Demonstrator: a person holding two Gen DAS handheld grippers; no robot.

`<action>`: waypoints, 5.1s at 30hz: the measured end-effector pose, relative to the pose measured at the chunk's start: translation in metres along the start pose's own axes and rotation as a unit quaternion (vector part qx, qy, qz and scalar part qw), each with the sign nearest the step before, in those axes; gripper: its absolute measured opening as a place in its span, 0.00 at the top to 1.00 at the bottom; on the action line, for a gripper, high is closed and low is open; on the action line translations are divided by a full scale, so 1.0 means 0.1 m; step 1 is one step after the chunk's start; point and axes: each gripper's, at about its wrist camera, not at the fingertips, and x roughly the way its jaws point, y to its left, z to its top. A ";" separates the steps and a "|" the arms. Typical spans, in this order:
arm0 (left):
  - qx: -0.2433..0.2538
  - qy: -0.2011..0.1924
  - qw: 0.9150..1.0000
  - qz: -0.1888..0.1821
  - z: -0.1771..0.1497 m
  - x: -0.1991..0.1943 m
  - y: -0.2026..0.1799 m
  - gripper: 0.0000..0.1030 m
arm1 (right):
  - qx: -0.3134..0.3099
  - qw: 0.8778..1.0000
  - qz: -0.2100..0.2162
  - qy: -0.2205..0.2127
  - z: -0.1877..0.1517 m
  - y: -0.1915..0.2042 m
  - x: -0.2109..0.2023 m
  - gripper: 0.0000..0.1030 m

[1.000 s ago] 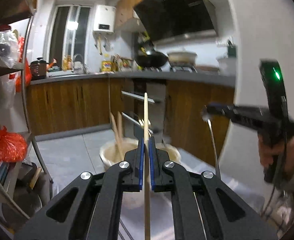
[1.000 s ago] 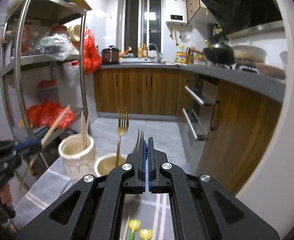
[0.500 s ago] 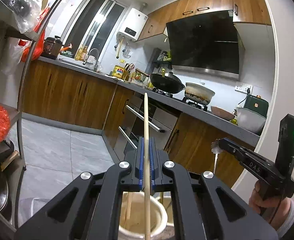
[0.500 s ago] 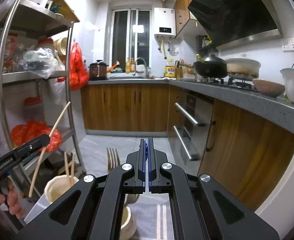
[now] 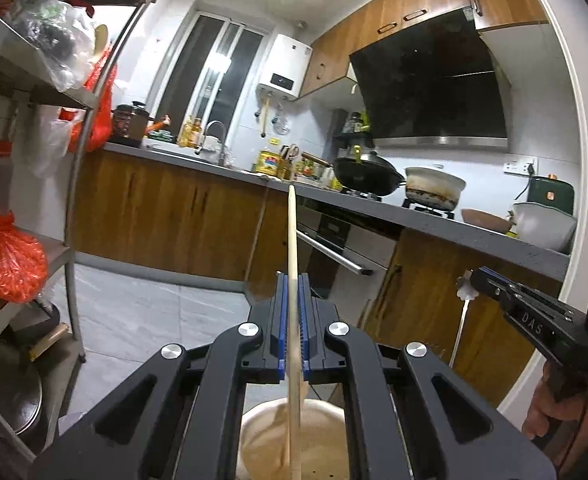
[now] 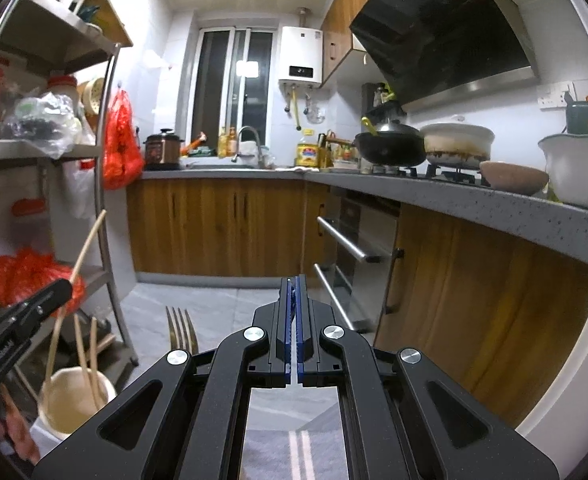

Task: Organize utensils

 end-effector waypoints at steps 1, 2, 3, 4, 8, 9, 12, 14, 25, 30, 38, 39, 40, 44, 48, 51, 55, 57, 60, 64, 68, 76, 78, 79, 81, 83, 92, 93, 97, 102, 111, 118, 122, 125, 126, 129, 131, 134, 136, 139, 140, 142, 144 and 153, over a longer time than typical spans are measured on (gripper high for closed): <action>0.002 0.000 1.000 0.002 -0.01 -0.01 0.00 0.96 | -0.003 1.000 0.001 0.001 -0.02 0.01 0.01 0.98; 0.002 0.000 1.000 0.003 -0.03 -0.02 0.01 0.96 | -0.005 1.000 0.001 0.003 -0.06 0.01 0.01 0.98; 0.002 0.001 1.000 0.001 -0.04 -0.04 0.03 0.96 | -0.007 1.000 0.002 0.003 -0.08 0.02 0.00 0.98; 0.003 0.002 1.000 0.003 -0.05 -0.06 0.04 0.96 | -0.007 1.000 0.002 0.003 -0.11 0.02 0.00 0.98; 0.010 0.013 1.000 0.004 -0.12 -0.10 0.07 0.96 | -0.012 1.000 0.004 0.010 -0.20 0.02 -0.01 0.98; 0.011 0.019 1.000 0.003 -0.13 -0.12 0.07 0.96 | -0.013 1.000 0.005 0.012 -0.22 0.03 -0.02 0.98; 0.030 0.033 0.999 0.008 -0.19 -0.15 0.04 0.96 | -0.014 1.000 0.005 0.018 -0.28 0.02 -0.02 0.98; 0.048 0.042 0.998 0.010 -0.24 -0.18 0.01 0.96 | -0.010 1.000 0.008 0.023 -0.30 0.00 -0.02 0.98; 0.069 0.079 0.994 0.025 -0.34 -0.23 -0.01 0.95 | -0.008 0.997 0.048 0.064 -0.42 0.07 0.03 0.97; 0.068 0.094 0.993 0.029 -0.37 -0.24 0.03 0.95 | 0.000 0.995 0.057 0.078 -0.45 0.07 0.02 0.97; 0.063 0.095 0.993 0.041 -0.32 -0.30 0.06 0.74 | 0.009 0.994 0.067 0.085 -0.45 0.06 -0.03 0.85; 0.062 0.093 0.993 0.043 -0.32 -0.32 0.05 0.65 | 0.012 0.994 0.070 0.083 -0.45 0.05 -0.05 0.76; 0.061 0.091 0.993 0.043 -0.31 -0.33 0.05 0.64 | 0.015 0.994 0.072 0.081 -0.44 0.04 -0.07 0.73; 0.061 0.086 0.994 0.043 -0.26 -0.40 0.05 0.48 | 0.025 0.994 0.078 0.072 -0.40 -0.02 -0.15 0.57; 0.058 0.076 0.995 0.040 -0.19 -0.50 0.03 0.29 | 0.044 0.994 0.085 0.052 -0.36 -0.11 -0.30 0.30; 0.056 0.064 0.995 0.046 -0.15 -0.57 0.01 0.10 | 0.055 0.993 0.094 0.040 -0.34 -0.18 -0.41 0.13; 0.051 0.049 0.996 0.049 -0.09 -0.69 -0.03 0.06 | 0.065 0.993 0.098 0.027 -0.31 -0.26 -0.54 0.05; 0.051 0.051 0.996 0.049 -0.06 -0.72 -0.05 0.06 | 0.071 0.992 0.099 0.025 -0.29 -0.29 -0.59 0.05; 0.050 0.053 0.996 0.047 -0.01 -0.75 -0.08 0.06 | 0.077 0.992 0.099 0.023 -0.26 -0.34 -0.66 0.05; 0.053 0.052 0.996 0.045 0.02 -0.83 -0.13 0.06 | 0.083 0.992 0.097 0.019 -0.24 -0.39 -0.74 0.05; 0.064 0.054 0.995 0.045 0.02 -0.89 -0.19 0.06 | 0.080 0.993 0.090 0.021 -0.26 -0.42 -0.80 0.05; 0.076 0.074 0.993 0.052 0.01 -0.99 -0.23 0.06 | 0.071 0.994 0.068 0.046 -0.40 -0.54 -0.86 0.05; 0.077 0.081 0.992 0.055 -0.02 -1.01 -0.23 0.06 | 0.068 0.993 0.070 0.062 -0.48 -0.57 -0.86 0.05; 0.079 0.087 0.991 0.056 -0.05 -1.02 -0.24 0.06 | 0.066 0.993 0.069 0.067 -0.51 -0.58 -0.87 0.05; 0.081 0.099 0.990 0.058 -0.09 -1.02 -0.25 0.06 | 0.063 0.993 0.063 0.080 -0.59 -0.61 -0.88 0.05; 0.083 0.110 0.989 0.059 -0.15 -1.03 -0.26 0.06 | 0.061 0.993 0.057 0.089 -0.64 -0.64 -0.89 0.05; 0.076 0.208 0.975 0.026 -0.65 -1.02 -0.48 0.06 | 0.053 0.989 0.057 0.124 -0.88 -0.66 -0.94 0.05; 0.080 0.223 0.971 0.016 -0.73 -1.02 -0.54 0.06 | 0.047 0.989 0.057 0.128 -0.92 -0.65 -0.95 0.05; 0.102 0.251 0.963 0.001 -0.97 -1.02 -0.71 0.06 | 0.038 0.987 0.057 0.145 -1.03 -0.67 -0.96 0.05; 0.102 0.272 0.957 0.001 -1.17 -1.00 -0.81 0.06 | 0.024 0.984 0.050 0.170 -1.17 -0.71 -0.97 0.05; 0.108 0.324 0.940 0.000 -1.51 -0.97 -1.06 0.06 | -0.002 0.976 0.044 0.213 -1.38 -0.71 -0.96 0.05; 0.108 0.341 0.934 -0.005 -1.57 -1.02 -1.14 0.22 | -0.012 0.974 0.050 0.223 -1.44 -0.67 -0.99 0.05; 0.112 0.351 0.930 -0.013 -1.60 -1.05 -1.20 0.37 | -0.013 0.972 0.051 0.230 -1.50 -0.66 -1.00 0.05; 0.121 0.356 0.926 -0.018 -1.64 -1.08 -1.26 0.46 | -0.011 0.971 0.051 0.234 -1.52 -0.69 -1.01 0.05; 0.127 0.359 0.925 -0.019 -1.66 -1.08 -1.28 0.52 | -0.010 0.971 0.051 0.234 -1.53 -0.69 -1.01 0.05; 0.150 0.369 0.917 -0.012 -1.74 -1.05 -1.31 0.73 | -0.007 0.971 0.051 0.235 -1.53 -0.71 -1.02 0.05; 0.155 0.367 0.917 -0.009 -1.74 -1.04 -1.30 0.81 | -0.007 0.970 0.052 0.235 -1.54 -0.71 -1.02 0.05; 0.147 0.371 0.917 -0.012 -1.70 -0.98 -1.23 0.91 | -0.008 0.970 0.054 0.239 -1.56 -0.71 -1.02 0.05; 0.138 0.373 0.918 -0.013 -1.67 -0.95 -1.16 0.92 | -0.007 0.969 0.056 0.241 -1.57 -0.70 -1.02 0.05; 0.126 0.366 0.922 -0.006 -1.59 -0.92 -1.00 0.95 | -0.010 0.967 0.061 0.245 -1.60 -0.68 -1.02 0.05; 0.124 0.364 0.923 -0.004 -1.57 -0.92 -0.97 0.94 | -0.011 0.967 0.062 0.247 -1.60 -0.66 -1.02 0.05; 0.119 0.358 0.926 0.002 -1.51 -0.92 -0.89 0.95 | -0.013 0.965 0.069 0.253 -1.62 -0.64 -1.00 0.05; 0.117 0.348 0.930 0.008 -1.44 -0.93 -0.80 0.95 | -0.012 0.963 0.076 0.258 -1.63 -0.62 -0.99 0.05; 0.118 0.338 0.934 0.012 -1.33 -0.97 -0.59 0.95 | -0.047 0.947 0.119 0.295 -1.67 -0.40 -0.94 0.30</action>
